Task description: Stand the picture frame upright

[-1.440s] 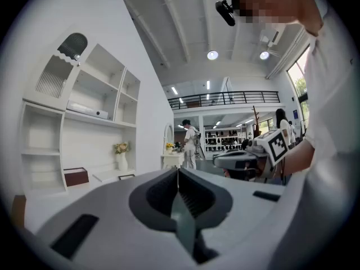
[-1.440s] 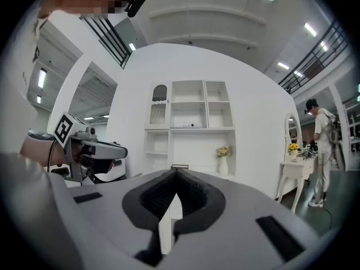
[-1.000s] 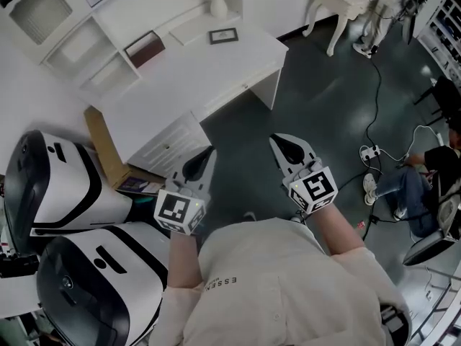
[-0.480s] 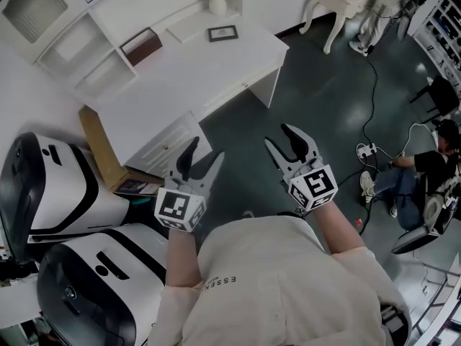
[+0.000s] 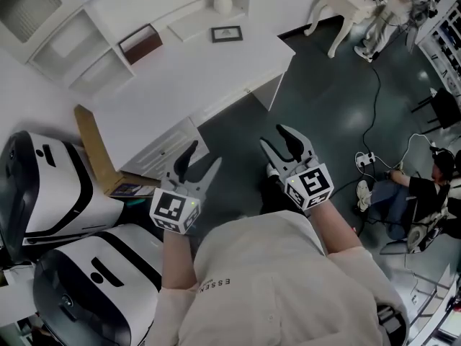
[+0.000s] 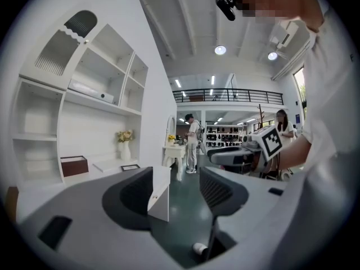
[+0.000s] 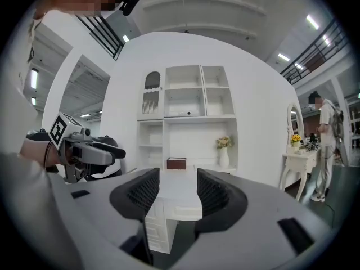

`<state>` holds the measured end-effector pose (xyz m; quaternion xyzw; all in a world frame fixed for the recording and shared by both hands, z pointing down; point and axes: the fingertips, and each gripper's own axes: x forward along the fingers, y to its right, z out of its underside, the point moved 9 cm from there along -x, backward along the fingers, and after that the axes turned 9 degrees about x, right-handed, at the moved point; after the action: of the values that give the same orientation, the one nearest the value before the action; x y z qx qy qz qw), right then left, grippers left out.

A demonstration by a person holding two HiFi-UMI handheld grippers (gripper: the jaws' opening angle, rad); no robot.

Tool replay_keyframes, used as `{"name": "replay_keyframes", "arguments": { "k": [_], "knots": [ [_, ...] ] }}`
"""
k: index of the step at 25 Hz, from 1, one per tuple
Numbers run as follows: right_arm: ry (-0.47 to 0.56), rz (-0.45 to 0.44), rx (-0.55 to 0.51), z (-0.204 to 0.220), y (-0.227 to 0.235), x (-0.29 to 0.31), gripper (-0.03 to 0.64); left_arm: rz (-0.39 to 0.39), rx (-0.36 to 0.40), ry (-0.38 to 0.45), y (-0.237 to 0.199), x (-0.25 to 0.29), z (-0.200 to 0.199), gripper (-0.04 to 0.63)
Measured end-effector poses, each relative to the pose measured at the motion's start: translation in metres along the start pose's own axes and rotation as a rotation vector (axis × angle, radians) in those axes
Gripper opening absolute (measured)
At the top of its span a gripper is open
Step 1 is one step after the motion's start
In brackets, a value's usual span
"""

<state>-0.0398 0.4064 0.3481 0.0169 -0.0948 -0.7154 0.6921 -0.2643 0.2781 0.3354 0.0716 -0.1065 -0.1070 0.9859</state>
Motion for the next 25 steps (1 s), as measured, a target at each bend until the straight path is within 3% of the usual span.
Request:
{"name": "replay_keyframes", "arguments": {
  "k": [6,14,25],
  "knots": [
    [-0.028,-0.083,0.010,-0.003,0.059,0.055,0.207,-0.058,-0.005,-0.041,-0.023,0.053,0.002,0.242],
    [-0.075,-0.188,0.028,-0.041,0.170,0.143,0.207,-0.155,-0.068,-0.064,-0.072,0.162,-0.023,0.242],
    [-0.206,-0.222,0.042,-0.048,0.314,0.230,0.207,-0.210,-0.096,-0.123,-0.110,0.312,-0.032,0.242]
  ]
}}
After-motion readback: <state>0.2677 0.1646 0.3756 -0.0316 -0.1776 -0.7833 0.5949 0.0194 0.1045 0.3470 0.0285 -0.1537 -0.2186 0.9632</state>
